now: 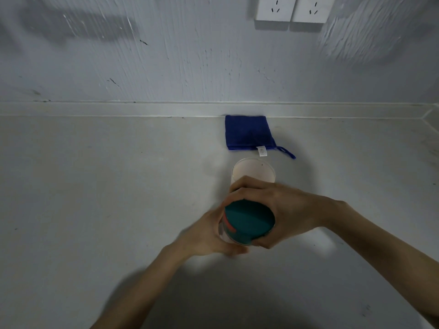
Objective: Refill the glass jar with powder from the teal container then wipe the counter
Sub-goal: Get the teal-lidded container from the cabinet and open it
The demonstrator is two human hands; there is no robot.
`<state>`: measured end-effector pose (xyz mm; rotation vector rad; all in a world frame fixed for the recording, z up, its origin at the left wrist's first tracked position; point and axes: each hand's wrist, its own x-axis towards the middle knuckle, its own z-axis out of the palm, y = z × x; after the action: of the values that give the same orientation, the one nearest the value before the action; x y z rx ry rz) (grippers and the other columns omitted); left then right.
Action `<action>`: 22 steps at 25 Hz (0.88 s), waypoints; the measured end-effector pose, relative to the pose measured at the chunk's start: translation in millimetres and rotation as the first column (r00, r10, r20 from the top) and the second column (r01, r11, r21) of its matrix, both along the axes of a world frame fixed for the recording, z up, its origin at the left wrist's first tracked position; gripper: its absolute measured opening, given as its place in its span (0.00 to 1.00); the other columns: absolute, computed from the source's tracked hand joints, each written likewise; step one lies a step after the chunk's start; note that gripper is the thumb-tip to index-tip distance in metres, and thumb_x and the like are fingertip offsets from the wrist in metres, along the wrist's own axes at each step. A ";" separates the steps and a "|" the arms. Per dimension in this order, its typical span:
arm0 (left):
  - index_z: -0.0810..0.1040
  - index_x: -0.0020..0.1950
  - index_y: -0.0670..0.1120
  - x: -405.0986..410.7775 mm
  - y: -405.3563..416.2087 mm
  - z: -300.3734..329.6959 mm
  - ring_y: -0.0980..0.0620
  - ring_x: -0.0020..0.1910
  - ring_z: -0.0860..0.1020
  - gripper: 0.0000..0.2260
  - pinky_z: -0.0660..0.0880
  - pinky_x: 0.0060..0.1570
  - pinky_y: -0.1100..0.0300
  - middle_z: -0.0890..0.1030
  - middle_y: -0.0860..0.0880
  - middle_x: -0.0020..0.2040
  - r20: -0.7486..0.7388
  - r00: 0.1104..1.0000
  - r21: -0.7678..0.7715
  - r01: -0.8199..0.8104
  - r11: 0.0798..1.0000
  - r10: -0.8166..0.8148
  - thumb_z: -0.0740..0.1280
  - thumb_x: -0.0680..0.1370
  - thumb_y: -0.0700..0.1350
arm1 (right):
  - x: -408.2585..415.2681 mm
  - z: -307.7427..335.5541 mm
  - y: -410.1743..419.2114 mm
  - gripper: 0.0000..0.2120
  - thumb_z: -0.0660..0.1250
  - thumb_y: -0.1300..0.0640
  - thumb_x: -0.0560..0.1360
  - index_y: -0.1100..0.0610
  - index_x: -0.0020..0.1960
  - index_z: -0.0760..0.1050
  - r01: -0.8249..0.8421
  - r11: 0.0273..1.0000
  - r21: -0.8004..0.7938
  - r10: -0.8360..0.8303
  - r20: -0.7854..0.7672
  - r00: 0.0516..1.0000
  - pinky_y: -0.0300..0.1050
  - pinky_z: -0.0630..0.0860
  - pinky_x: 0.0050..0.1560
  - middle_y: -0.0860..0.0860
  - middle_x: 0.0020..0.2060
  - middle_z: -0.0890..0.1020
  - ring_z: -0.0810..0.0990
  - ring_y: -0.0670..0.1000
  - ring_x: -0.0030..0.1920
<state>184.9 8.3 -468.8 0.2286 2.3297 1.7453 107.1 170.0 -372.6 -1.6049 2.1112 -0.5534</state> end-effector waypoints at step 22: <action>0.69 0.54 0.68 0.5 17.0 1.5 0.73 0.51 0.73 0.30 0.69 0.41 0.81 0.74 0.75 0.53 -0.096 0.994 0.127 -0.030 0.991 0.043 0.74 0.61 0.42 | -2.5 7.1 4.9 0.31 0.74 0.53 0.63 0.45 0.63 0.66 -0.015 1.000 0.025 0.015 -0.008 1.000 0.32 0.69 0.56 0.41 0.59 0.67 0.66 0.38 0.58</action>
<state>185.5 25.4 -467.3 0.3017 2.3072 1.9424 104.7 174.9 -365.5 -1.6106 2.1024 -0.5149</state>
